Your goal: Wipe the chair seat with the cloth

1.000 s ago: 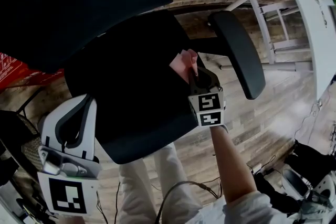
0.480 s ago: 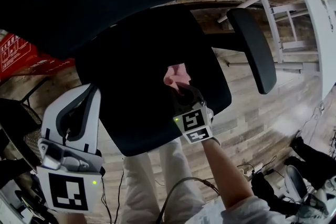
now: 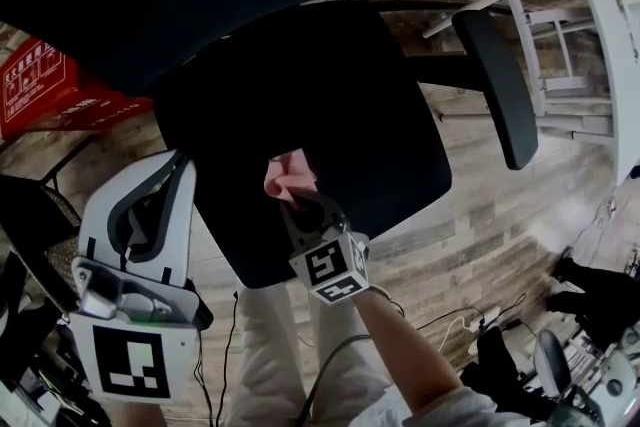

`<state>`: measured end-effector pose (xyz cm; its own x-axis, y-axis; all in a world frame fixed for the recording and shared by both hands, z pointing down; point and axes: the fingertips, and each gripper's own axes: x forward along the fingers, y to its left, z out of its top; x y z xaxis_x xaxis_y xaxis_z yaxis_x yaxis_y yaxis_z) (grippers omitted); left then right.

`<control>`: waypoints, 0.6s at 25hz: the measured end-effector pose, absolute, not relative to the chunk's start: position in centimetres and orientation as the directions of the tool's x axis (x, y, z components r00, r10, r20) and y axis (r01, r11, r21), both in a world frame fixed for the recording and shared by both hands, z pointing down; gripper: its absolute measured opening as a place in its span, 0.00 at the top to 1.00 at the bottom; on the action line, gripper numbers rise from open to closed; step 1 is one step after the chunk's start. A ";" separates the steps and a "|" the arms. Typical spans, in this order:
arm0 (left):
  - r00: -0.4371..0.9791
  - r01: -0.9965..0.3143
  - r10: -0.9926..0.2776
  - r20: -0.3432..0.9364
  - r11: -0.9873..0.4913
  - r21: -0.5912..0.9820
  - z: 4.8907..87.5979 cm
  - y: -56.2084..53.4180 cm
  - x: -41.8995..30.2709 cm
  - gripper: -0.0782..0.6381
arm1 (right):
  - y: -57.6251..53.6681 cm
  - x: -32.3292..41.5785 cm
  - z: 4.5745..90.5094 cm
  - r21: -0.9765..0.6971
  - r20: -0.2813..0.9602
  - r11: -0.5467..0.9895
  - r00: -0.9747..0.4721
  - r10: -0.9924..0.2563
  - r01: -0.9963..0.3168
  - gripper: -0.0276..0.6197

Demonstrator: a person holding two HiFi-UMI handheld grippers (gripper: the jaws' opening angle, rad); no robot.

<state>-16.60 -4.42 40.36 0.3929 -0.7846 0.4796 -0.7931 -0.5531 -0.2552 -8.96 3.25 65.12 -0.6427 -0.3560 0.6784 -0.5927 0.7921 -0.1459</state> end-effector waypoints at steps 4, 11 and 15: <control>0.397 -0.796 -0.786 0.474 -0.552 -0.248 40.3 -4.0 -17.3 0.87 | 6.2 -12.4 64.3 -0.191 0.654 0.818 -0.692 -0.307 -0.543 0.87; 0.397 -0.801 -0.788 0.470 -0.547 -0.242 40.0 -3.6 -18.4 0.87 | 11.8 -17.4 63.1 -0.272 0.601 0.880 -0.783 -0.161 -0.390 0.87; 0.393 -0.812 -0.789 0.473 -0.539 -0.225 40.1 -3.6 -18.7 0.87 | 12.5 -17.8 63.0 -0.280 0.595 0.885 -0.791 -0.144 -0.372 0.87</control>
<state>-18.71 -3.56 40.13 0.3926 -0.7886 0.4733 -0.8118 -0.5389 -0.2246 -17.76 12.47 62.99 -0.7907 -0.1441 0.5949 -0.3720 0.8850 -0.2801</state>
